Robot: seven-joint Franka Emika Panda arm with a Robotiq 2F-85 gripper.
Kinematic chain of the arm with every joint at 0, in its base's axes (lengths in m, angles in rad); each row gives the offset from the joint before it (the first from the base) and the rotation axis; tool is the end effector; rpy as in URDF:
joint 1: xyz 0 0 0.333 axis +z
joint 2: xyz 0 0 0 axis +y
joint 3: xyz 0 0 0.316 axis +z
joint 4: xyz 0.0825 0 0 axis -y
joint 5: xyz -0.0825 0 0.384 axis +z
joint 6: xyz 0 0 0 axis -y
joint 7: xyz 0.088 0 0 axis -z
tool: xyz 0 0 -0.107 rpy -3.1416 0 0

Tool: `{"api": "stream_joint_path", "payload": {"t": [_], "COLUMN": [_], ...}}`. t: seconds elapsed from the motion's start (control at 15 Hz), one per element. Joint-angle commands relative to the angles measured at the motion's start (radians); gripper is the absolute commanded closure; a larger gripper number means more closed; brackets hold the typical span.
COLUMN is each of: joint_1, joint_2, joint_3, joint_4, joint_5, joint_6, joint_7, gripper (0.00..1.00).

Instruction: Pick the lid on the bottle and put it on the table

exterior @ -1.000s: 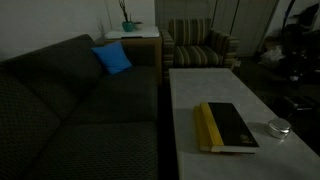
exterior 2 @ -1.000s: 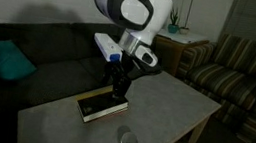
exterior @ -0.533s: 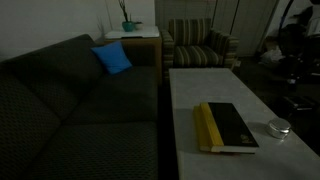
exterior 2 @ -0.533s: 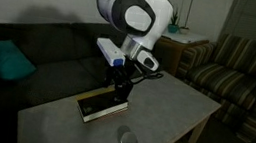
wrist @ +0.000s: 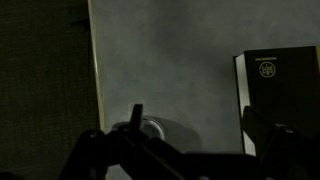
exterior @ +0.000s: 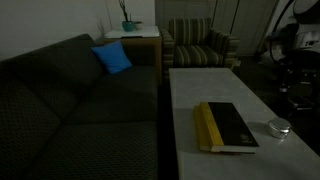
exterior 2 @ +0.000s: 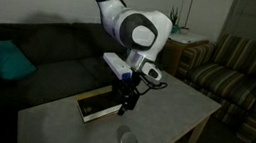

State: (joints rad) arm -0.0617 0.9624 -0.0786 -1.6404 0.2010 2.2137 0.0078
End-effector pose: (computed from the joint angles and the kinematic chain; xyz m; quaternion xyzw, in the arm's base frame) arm 0.6112 -0.0787 0.0277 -0.9718 0.1364 0.1871 0.0450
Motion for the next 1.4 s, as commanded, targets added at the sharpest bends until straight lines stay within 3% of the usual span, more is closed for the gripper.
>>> {"api": "stream_joint_path", "payload": {"t": [0.0,0.93,1.07,1.33], "joint_1": [-0.027,-0.119,-0.125,-0.139], "joint_2": [0.152,0.554,0.514,0.511], "joint_3": [0.011,0.014,0.019,0.031], "joint_4": [0.175,0.663,0.606,0.629], "joint_5": [-0.04,-0.052,-0.049,-0.03], "joint_6": [-0.033,-0.239,-0.206,-0.201], "joint_7": [0.023,0.032,0.031,0.051], "gripper": [0.0,0.0,0.0,0.0]}}
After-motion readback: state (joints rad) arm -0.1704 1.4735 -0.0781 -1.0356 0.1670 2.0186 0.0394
